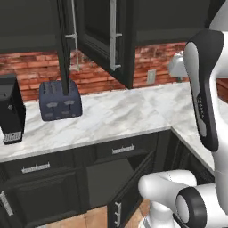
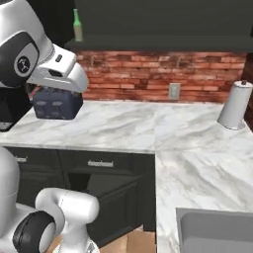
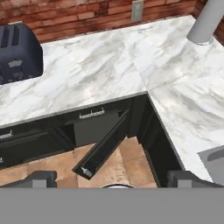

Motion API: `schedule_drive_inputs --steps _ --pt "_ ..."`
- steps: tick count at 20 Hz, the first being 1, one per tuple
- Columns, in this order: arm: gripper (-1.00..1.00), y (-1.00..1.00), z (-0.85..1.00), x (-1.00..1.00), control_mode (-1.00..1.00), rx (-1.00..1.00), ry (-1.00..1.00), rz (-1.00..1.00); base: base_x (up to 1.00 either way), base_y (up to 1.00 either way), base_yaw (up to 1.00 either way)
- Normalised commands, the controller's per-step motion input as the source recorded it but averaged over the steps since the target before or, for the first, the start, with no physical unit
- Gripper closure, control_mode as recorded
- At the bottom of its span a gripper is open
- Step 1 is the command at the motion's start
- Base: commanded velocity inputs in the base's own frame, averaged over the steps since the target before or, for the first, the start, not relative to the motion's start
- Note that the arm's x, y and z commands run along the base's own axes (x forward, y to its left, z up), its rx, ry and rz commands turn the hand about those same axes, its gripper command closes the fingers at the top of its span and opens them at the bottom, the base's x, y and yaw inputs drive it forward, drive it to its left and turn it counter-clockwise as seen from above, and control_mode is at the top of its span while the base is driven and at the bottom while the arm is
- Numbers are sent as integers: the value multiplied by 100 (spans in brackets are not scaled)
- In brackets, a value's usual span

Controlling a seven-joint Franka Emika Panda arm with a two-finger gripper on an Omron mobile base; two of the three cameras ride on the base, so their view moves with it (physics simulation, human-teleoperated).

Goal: Sort all alcoholic drinks to one cabinet, and non-alcoholic drinks to the other.

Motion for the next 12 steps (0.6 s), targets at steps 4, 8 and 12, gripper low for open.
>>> schedule_drive_inputs --steps 4,8,12 --pt "-100 0 0 0 100 0 0 0 -96 98 1" --pt "-100 0 0 0 100 0 0 0 -79 100 2" --pt "-100 0 0 0 100 0 0 0 -61 100 4"
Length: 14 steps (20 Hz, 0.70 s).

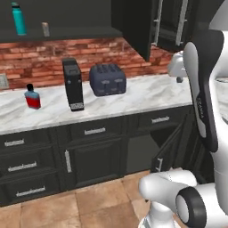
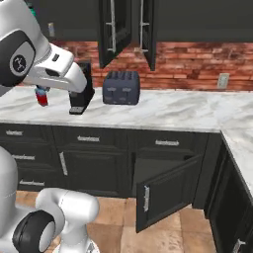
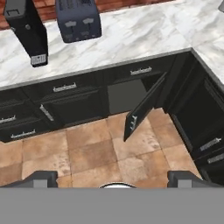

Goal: Sort all alcoholic drinks to one cabinet, and non-alcoholic drinks to the other.

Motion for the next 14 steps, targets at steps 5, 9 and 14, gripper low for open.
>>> schedule_drive_inputs --steps 5,9,14 --pt "-100 0 0 0 100 0 0 0 -12 100 8" --pt "-100 0 0 0 100 0 0 0 8 100 11" --pt "-100 0 0 0 100 0 0 0 11 81 11"
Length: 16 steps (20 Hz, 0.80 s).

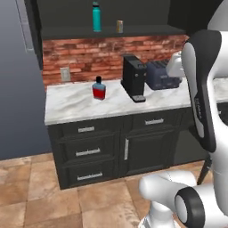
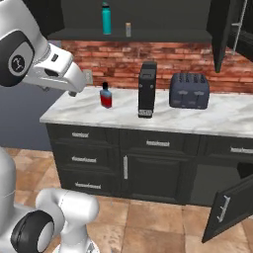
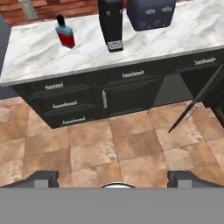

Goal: Sort all alcoholic drinks to one cabinet, and non-alcoholic drinks to the other.

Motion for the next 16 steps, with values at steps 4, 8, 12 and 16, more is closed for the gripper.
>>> schedule_drive_inputs --steps 4,8,12,16 --pt "-100 0 0 0 100 0 0 0 18 57 11" --pt "-100 0 0 0 100 0 0 0 7 21 6" --pt "-100 0 0 0 100 0 0 0 19 6 5" --pt "-100 0 0 0 100 0 0 0 69 3 14"
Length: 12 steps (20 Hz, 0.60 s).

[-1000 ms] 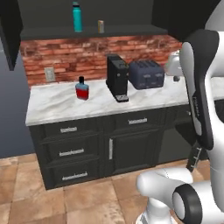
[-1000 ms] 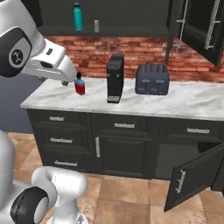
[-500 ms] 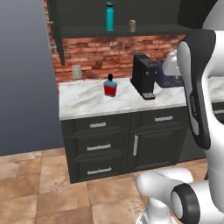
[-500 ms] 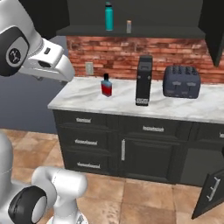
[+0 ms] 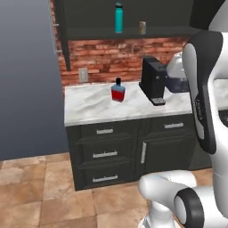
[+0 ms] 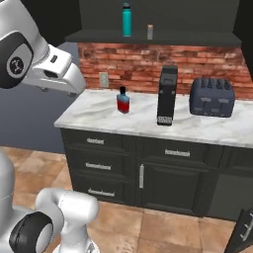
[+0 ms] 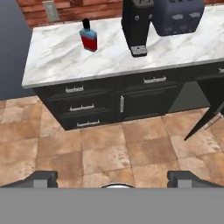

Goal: Sort all alcoholic drinks to one cabinet, and non-alcoholic drinks to the other.

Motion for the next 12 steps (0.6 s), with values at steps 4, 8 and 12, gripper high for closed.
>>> schedule_drive_inputs --steps 4,8,12 --pt "-100 0 0 0 100 0 0 0 71 5 15" --pt "-100 0 0 0 100 0 0 0 67 10 14" --pt "-100 0 0 0 100 0 0 0 72 13 14"
